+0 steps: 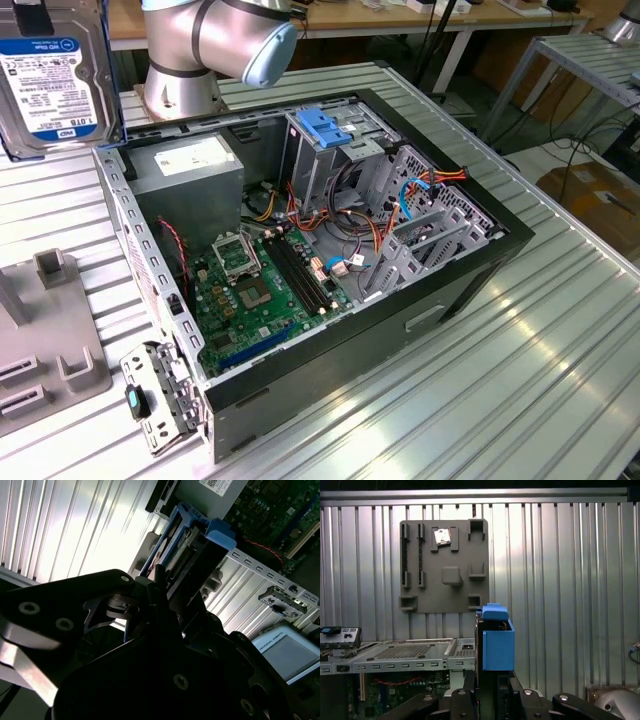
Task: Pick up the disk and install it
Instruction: 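Pick up the disk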
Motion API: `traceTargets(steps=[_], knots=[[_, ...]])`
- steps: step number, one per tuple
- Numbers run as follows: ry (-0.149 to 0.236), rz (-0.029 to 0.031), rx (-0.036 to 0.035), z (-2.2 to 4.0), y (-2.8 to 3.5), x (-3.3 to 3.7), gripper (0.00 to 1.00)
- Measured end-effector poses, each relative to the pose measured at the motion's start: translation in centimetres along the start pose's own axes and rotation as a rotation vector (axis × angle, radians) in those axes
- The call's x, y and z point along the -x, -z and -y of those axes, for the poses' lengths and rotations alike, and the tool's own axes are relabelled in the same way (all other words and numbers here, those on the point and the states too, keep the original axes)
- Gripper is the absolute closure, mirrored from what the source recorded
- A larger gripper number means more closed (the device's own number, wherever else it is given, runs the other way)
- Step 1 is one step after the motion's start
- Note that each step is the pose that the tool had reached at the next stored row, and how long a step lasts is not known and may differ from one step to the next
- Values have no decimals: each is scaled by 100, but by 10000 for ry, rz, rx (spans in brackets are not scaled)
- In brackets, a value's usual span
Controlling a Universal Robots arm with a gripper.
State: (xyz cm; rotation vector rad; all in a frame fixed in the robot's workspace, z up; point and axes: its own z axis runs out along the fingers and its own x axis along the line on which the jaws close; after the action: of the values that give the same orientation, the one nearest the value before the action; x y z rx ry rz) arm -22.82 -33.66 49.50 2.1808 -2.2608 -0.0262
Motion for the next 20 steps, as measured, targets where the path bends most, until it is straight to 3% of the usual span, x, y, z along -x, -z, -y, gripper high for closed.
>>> traceTargets(steps=[20], knots=[[0, 0, 0, 164, 2, 6, 65]])
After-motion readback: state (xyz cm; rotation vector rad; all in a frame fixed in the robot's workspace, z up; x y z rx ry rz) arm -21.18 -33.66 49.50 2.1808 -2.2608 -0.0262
